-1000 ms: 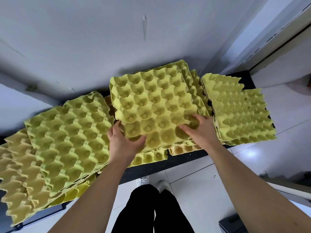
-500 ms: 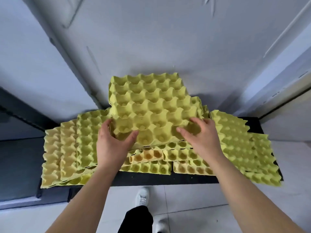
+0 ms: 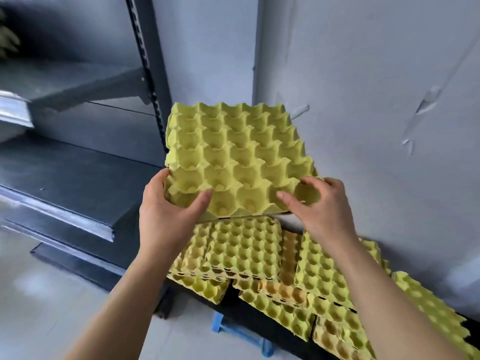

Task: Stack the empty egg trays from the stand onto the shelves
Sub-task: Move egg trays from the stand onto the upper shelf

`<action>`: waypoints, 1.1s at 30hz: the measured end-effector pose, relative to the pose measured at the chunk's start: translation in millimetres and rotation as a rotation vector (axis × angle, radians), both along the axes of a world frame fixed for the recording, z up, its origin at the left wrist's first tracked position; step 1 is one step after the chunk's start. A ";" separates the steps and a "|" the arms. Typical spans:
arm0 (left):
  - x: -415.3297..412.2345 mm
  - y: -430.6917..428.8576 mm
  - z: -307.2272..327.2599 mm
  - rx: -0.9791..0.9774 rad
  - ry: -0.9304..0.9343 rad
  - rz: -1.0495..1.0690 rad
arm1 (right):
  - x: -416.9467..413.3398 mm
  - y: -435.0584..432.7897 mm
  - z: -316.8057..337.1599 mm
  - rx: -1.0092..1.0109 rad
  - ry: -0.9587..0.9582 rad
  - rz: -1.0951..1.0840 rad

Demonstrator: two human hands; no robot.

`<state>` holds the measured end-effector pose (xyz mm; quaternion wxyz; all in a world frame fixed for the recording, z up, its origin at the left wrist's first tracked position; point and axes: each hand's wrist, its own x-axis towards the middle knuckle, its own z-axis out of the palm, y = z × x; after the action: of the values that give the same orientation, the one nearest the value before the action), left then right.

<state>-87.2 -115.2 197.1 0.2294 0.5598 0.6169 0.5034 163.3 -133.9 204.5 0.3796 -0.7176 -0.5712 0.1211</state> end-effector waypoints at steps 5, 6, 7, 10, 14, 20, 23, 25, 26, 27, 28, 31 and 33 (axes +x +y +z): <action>-78.4 -4.9 60.2 0.130 0.013 0.052 | -72.1 26.6 59.3 0.180 -0.015 0.086; -95.7 -3.9 70.9 0.152 0.017 0.059 | -88.6 32.3 70.9 0.216 -0.011 0.100; -113.6 -2.8 81.0 0.172 0.026 0.068 | -106.5 37.2 82.6 0.249 -0.004 0.119; -171.6 2.2 108.9 0.225 0.040 0.094 | -165.7 53.4 112.5 0.326 0.007 0.170; -262.3 14.5 138.1 0.245 0.046 0.133 | -254.8 76.0 141.2 0.372 0.038 0.229; -384.5 29.4 174.6 0.263 -0.010 0.196 | -383.2 114.6 167.9 0.413 0.071 0.314; -439.5 44.9 182.8 0.245 -0.009 0.199 | -439.9 136.1 176.1 0.401 0.075 0.367; -473.8 60.3 183.4 0.228 -0.010 0.184 | -471.8 152.3 182.5 0.396 0.057 0.388; -489.7 69.5 183.2 0.223 -0.008 0.180 | -486.5 160.8 185.9 0.387 0.046 0.397; -505.0 79.1 183.3 0.223 -0.007 0.179 | -500.7 170.4 189.2 0.384 0.033 0.406; -519.2 89.5 183.7 0.226 -0.003 0.184 | -514.8 179.9 193.1 0.381 0.023 0.415; -561.9 125.5 187.1 0.252 0.012 0.202 | -555.5 214.2 203.4 0.368 0.012 0.431; -590.2 152.6 191.1 0.277 0.014 0.207 | -580.9 240.2 208.7 0.367 0.007 0.431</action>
<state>-677.4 37.4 388.2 0.0928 0.5228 0.5978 0.6006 -417.5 106.3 413.2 0.4707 -0.4985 -0.7217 0.0957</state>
